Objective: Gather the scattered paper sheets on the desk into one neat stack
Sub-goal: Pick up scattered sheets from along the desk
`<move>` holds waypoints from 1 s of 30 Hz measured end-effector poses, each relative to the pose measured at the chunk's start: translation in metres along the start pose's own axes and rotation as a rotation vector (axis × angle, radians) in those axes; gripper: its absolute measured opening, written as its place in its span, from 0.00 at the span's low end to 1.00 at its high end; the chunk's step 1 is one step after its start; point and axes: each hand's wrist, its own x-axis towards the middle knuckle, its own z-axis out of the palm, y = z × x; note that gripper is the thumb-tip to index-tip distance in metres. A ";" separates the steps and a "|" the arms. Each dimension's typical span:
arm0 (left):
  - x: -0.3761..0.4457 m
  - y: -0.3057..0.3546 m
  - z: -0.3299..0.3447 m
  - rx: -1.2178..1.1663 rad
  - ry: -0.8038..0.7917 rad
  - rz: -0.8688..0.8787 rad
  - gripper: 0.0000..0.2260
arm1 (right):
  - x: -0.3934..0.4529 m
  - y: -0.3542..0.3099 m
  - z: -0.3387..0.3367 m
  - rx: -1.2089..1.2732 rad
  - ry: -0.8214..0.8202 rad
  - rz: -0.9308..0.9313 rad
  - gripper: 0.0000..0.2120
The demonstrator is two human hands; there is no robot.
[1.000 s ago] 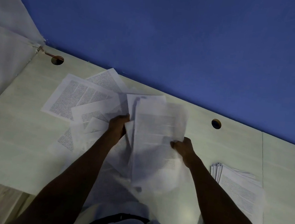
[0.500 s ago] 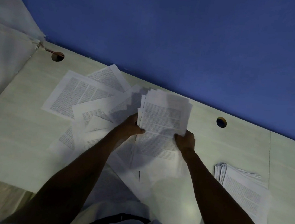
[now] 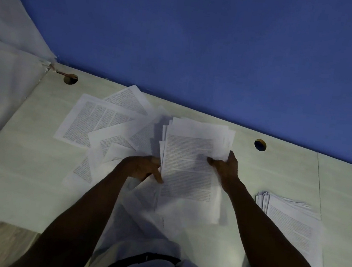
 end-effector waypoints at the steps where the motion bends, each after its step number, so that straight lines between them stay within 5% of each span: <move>1: -0.002 -0.007 0.005 0.049 -0.038 -0.054 0.27 | -0.004 0.001 -0.001 0.035 0.045 0.025 0.33; 6: -0.011 -0.034 0.014 -0.043 0.090 0.008 0.17 | -0.022 0.028 -0.017 0.098 0.232 0.158 0.20; 10: -0.013 -0.036 0.015 -0.411 0.214 0.065 0.14 | -0.044 0.046 -0.024 0.069 0.225 0.193 0.15; 14: -0.014 -0.026 0.040 -0.340 0.151 -0.031 0.23 | -0.063 0.058 -0.013 0.039 0.227 0.168 0.15; 17: -0.006 -0.018 0.052 -0.265 0.109 0.035 0.29 | -0.076 0.069 0.001 0.018 0.197 0.163 0.07; 20: -0.005 -0.007 0.058 -0.197 0.114 0.124 0.29 | -0.080 0.078 0.003 0.075 0.148 0.203 0.09; 23: -0.013 0.000 0.049 -0.161 0.070 0.249 0.41 | -0.078 0.076 -0.011 0.084 0.158 0.145 0.17; 26: -0.025 0.007 0.035 -0.169 -0.027 0.293 0.28 | -0.082 0.057 -0.032 0.237 -0.089 0.160 0.33; 30: -0.037 0.018 0.025 -0.093 -0.075 0.286 0.24 | -0.079 0.026 -0.038 0.277 -0.577 0.081 0.25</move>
